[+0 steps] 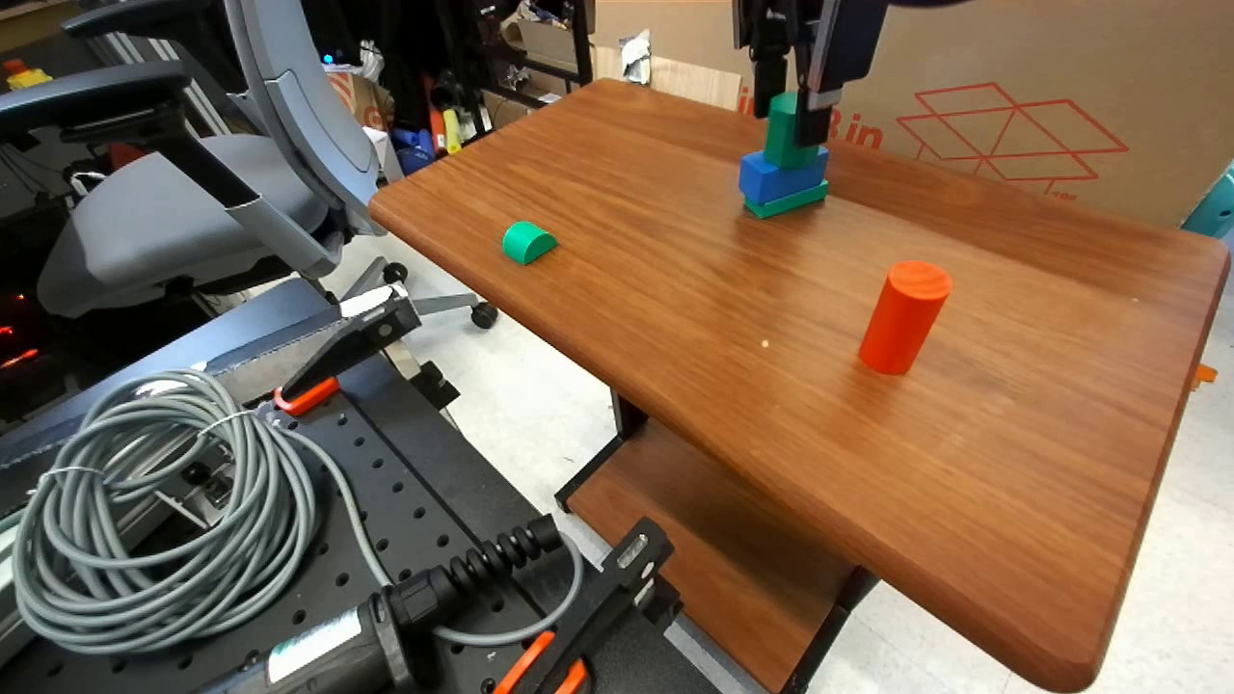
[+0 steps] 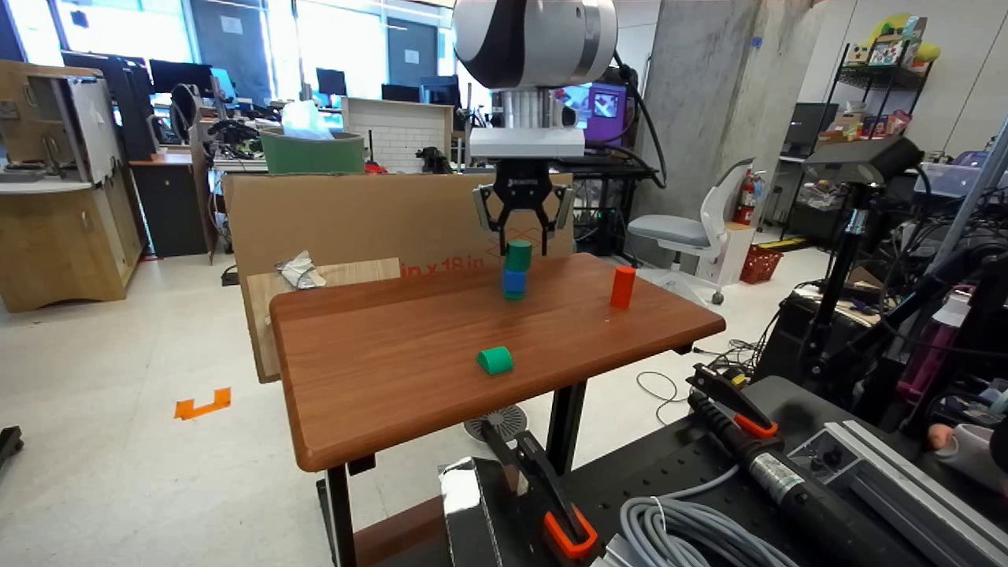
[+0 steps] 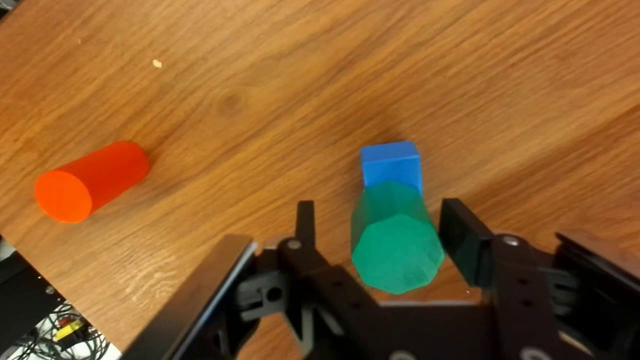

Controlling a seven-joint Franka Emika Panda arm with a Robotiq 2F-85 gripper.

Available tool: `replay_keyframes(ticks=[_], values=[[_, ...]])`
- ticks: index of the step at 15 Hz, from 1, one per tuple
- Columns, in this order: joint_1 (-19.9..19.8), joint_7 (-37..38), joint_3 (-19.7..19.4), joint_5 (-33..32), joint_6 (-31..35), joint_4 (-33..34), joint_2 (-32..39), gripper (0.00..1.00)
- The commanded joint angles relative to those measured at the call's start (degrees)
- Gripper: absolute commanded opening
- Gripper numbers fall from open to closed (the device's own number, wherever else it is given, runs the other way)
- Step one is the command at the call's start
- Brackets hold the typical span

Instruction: Unstack the four blocks on the right

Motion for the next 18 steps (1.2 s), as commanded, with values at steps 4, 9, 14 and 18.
replay_keyframes(ticks=[4,9,14,18], values=[[1.38,-0.56,-1.11,-0.40,0.92,1.02,0.18,0.18],[0.43,-3.36,-0.93,0.06,-0.23,-4.02,-5.46,0.18],[-0.97,-8.71,-1.69,-0.47,-3.08,-13.05,-14.38,0.18],[-1.72,-10.93,-2.34,-3.99,-2.19,-18.83,-17.67,0.18]])
